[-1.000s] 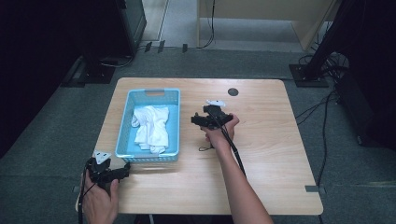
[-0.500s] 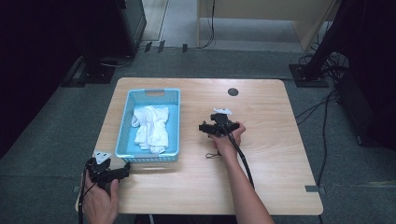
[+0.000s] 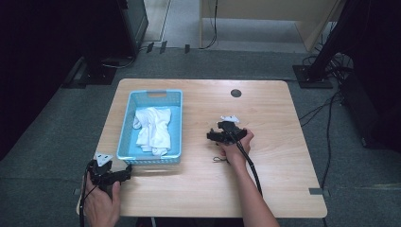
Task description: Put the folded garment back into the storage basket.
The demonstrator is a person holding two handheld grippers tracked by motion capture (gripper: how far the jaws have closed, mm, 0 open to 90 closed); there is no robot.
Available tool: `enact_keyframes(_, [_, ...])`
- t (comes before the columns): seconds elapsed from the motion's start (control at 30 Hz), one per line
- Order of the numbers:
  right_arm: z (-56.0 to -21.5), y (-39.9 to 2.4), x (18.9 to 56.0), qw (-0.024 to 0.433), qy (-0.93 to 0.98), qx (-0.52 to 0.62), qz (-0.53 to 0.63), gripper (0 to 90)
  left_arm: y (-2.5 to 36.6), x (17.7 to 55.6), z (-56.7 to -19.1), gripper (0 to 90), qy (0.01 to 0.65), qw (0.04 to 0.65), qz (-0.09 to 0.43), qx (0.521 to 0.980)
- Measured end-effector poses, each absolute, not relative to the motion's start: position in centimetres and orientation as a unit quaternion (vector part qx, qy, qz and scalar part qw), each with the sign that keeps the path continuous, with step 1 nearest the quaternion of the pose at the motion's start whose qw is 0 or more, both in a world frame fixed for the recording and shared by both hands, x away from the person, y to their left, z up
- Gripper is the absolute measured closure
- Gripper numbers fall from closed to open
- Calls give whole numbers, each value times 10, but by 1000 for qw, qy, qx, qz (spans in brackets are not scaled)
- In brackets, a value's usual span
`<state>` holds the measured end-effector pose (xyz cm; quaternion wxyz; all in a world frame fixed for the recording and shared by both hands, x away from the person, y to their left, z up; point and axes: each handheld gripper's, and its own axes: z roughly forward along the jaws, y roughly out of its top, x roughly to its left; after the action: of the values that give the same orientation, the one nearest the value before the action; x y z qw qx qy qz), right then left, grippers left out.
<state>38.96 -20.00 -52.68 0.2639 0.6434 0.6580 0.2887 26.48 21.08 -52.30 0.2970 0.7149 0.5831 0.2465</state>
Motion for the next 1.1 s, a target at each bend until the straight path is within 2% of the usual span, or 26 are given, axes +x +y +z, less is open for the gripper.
enact_keyframes(1.1, [-527,-220,361,266,654,648,285,0,210,265,-523,0,585,298,247,713])
